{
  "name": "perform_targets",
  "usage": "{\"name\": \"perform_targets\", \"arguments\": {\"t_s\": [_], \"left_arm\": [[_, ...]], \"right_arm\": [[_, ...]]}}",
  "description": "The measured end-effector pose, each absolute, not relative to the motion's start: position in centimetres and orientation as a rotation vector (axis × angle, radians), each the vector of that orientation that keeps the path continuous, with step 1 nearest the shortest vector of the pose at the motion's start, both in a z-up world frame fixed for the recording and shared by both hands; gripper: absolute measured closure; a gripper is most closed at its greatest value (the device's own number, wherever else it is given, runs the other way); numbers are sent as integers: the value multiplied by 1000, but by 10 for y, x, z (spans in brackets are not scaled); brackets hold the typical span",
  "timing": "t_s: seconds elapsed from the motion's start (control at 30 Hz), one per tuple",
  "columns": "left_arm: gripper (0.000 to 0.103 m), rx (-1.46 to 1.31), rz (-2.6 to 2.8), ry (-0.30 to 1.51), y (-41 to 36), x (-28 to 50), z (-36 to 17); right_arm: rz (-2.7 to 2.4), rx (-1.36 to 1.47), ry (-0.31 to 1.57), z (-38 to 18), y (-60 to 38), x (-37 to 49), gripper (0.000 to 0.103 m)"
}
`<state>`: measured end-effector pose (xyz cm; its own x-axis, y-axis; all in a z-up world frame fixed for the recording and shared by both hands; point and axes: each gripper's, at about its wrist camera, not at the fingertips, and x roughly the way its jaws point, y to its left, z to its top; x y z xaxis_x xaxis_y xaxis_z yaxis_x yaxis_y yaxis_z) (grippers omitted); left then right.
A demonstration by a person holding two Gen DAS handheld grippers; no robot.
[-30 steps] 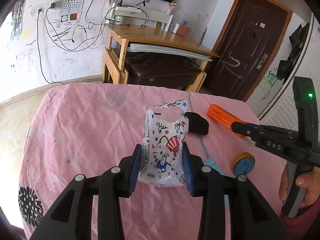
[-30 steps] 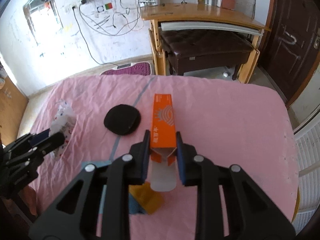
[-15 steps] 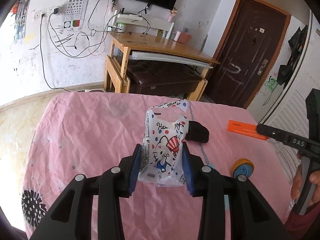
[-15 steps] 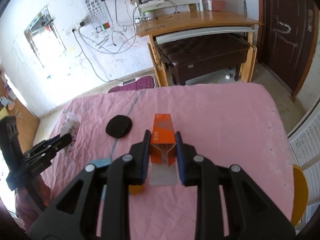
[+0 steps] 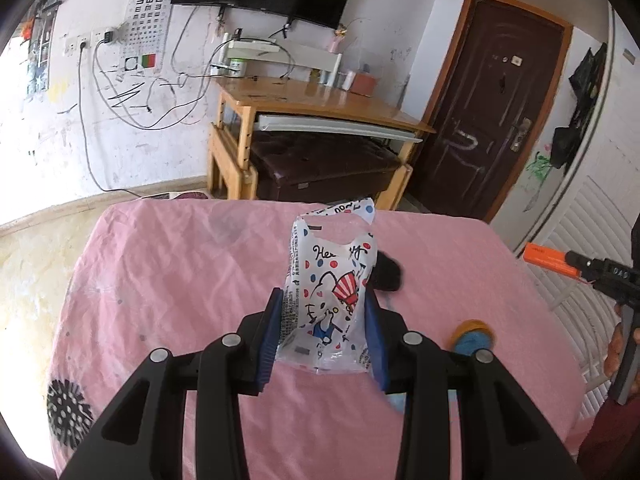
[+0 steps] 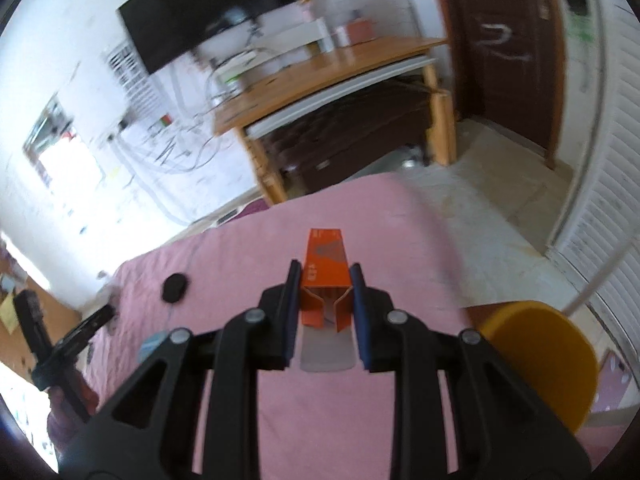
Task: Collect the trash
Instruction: 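Carry both items to the yellow bucket and open both grippers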
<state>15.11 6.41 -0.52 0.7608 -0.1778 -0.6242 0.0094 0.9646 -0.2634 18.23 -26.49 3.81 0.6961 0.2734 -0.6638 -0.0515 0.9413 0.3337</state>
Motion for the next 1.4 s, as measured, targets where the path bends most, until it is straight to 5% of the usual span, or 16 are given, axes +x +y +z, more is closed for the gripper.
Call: {"name": "perform_targets", "arguments": {"t_s": [0.63, 1.4], "left_arm": [[69, -71, -412, 669, -125, 138, 57], [69, 115, -628, 840, -348, 161, 28]], "right_arm": [[-53, 513, 774, -26, -432, 130, 80], [-132, 421, 794, -70, -459, 97, 80]]}}
